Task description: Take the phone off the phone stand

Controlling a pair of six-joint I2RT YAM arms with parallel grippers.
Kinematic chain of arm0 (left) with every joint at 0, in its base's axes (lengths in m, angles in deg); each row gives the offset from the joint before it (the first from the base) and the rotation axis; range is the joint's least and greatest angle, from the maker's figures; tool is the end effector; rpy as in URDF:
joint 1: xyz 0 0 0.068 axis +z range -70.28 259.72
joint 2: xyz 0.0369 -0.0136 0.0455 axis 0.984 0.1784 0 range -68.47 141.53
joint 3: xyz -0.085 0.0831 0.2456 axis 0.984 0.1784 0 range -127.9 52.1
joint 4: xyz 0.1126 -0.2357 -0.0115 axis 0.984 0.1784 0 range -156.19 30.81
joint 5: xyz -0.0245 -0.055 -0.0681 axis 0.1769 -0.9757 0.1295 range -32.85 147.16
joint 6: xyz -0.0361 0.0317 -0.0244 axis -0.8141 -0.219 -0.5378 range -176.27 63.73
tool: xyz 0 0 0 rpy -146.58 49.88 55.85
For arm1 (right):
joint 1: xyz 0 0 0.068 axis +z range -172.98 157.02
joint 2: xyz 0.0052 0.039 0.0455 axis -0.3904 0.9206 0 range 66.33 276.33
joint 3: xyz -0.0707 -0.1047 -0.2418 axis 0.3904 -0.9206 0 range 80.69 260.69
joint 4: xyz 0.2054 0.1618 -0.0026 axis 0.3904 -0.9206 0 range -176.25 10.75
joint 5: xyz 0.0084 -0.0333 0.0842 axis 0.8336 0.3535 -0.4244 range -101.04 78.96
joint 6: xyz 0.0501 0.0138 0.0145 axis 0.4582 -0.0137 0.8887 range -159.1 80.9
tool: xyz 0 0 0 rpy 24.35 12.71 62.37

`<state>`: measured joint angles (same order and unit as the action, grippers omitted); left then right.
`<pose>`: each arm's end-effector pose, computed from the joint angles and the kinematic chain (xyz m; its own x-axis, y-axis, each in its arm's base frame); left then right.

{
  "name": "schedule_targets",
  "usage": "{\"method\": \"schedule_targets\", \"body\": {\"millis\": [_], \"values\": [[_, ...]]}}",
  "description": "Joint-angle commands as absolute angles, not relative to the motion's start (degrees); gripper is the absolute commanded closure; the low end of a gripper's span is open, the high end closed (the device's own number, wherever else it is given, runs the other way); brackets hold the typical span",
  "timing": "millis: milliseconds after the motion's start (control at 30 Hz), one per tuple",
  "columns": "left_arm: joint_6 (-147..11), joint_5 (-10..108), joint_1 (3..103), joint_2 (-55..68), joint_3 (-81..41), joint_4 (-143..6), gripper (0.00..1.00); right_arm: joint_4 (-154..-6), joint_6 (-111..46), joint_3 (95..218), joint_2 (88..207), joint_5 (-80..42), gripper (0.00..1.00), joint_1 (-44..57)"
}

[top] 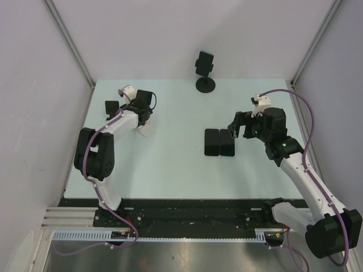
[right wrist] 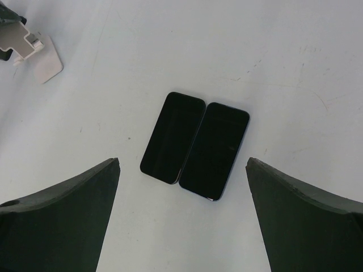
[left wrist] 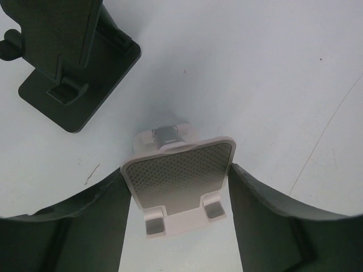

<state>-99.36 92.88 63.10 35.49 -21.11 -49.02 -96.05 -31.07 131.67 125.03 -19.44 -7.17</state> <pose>0.3833 -0.0928 0.2197 -0.4218 -0.4529 -0.7855 -0.5901 0.7948 -0.1414 0.2229 0.0684 0.3203 -0.4510 0.0160 -0.8924 -0.3377 0.9225 0.1872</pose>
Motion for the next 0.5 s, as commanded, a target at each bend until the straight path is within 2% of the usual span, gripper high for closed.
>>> {"method": "schedule_targets", "body": {"millis": [0,67,167,400,467], "values": [[-97.8,94.0,62.8,34.9,-23.9,-49.3,0.38,-93.0,-32.3,131.7,124.8,-20.9,0.00,-7.1],[-95.7,94.3,62.8,34.6,-24.4,-49.3,0.47,-92.4,-32.3,131.7,125.1,-21.7,0.00,-7.1],[-89.3,93.1,63.7,34.8,-26.1,-49.5,0.54,-91.8,-32.6,131.7,125.6,-22.8,0.00,-7.1],[-66.8,81.6,68.3,34.4,-26.0,-56.2,0.60,-91.3,-34.0,131.7,125.7,-24.3,0.00,-6.9],[-63.7,73.6,69.7,33.5,-24.8,-57.8,0.60,-91.3,-34.5,131.7,125.8,-24.7,0.00,-7.0]]}}
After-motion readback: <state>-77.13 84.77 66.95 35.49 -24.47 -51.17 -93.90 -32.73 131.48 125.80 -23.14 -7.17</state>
